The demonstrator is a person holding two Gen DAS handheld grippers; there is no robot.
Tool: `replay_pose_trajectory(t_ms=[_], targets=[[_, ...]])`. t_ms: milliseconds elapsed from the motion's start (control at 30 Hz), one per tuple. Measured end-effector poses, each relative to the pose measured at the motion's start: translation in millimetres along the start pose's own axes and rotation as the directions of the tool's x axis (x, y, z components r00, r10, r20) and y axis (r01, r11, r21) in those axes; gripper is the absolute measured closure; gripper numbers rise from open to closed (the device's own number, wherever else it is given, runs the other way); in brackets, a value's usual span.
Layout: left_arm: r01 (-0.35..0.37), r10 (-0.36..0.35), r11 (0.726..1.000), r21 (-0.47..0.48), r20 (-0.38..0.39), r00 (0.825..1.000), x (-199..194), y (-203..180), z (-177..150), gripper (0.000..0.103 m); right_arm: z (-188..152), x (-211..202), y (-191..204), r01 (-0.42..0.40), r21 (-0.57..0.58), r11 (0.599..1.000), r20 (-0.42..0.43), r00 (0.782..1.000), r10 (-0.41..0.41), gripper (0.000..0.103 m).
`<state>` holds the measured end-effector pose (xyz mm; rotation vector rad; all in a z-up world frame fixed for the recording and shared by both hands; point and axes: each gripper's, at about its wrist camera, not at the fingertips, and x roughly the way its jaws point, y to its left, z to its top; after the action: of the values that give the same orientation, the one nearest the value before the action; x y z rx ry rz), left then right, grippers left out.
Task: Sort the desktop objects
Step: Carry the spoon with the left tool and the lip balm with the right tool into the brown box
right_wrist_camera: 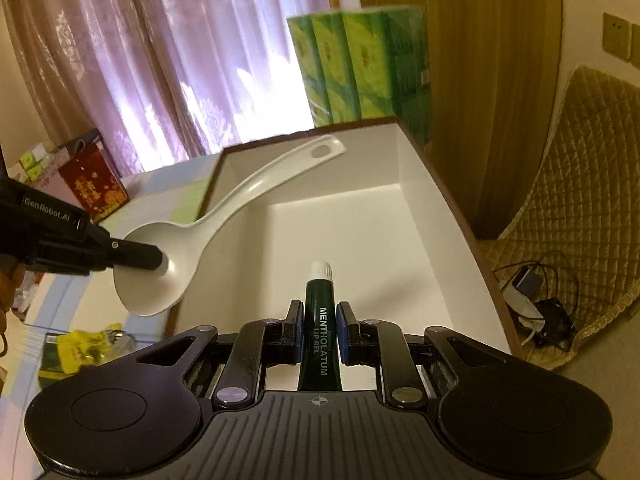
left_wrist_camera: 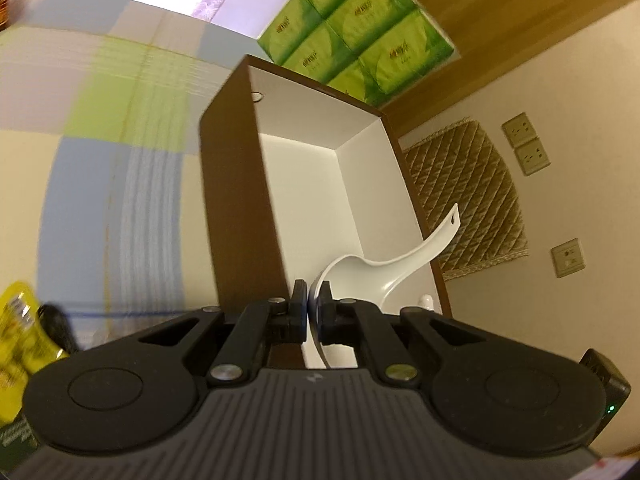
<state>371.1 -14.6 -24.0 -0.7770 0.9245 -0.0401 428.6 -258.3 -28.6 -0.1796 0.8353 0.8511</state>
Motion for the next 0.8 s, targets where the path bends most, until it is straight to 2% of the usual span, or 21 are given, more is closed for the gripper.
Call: replay_pose_trajectory(t_ms=[133, 300, 500, 633, 700, 800], targets=[[-0.039, 0.040, 0.999, 0.022, -0.029, 0.999, 27.0, -11.6, 9.9, 0.101, 6.7, 23.0, -15.1, 0.014, -0.010, 1.000, -0.055, 0.998, -0.015, 0.089], [-0.123, 0.127, 0.990, 0.062, -0.069, 0.989, 62.2, -20.9, 18.9, 0.101, 10.0, 48.6, -28.7, 0.035, -0.063, 0.997, -0.121, 0.992, -0.042, 0.089], [-0.212, 0.217, 0.974, 0.082, -0.065, 0.974, 88.6, -29.7, 21.0, 0.101, 6.4, 69.8, -39.8, 0.029, -0.108, 0.994, -0.182, 0.982, -0.049, 0.089], [-0.270, 0.283, 0.950, 0.158, -0.065, 0.957, 102.5, -48.6, 16.8, 0.101, 5.3, 82.6, -46.0, 0.027, -0.123, 0.992, -0.225, 0.973, -0.055, 0.089], [-0.311, 0.332, 0.921, 0.235, -0.051, 0.942, 108.3, -59.3, 13.9, 0.101, 4.7, 85.6, -47.6, 0.025, -0.137, 0.990, -0.244, 0.968, -0.058, 0.089], [-0.330, 0.368, 0.890, 0.316, -0.068, 0.927, 117.8, -68.2, 9.2, 0.101, 4.0, 86.8, -48.0, 0.013, -0.171, 0.985, -0.271, 0.961, -0.060, 0.089]])
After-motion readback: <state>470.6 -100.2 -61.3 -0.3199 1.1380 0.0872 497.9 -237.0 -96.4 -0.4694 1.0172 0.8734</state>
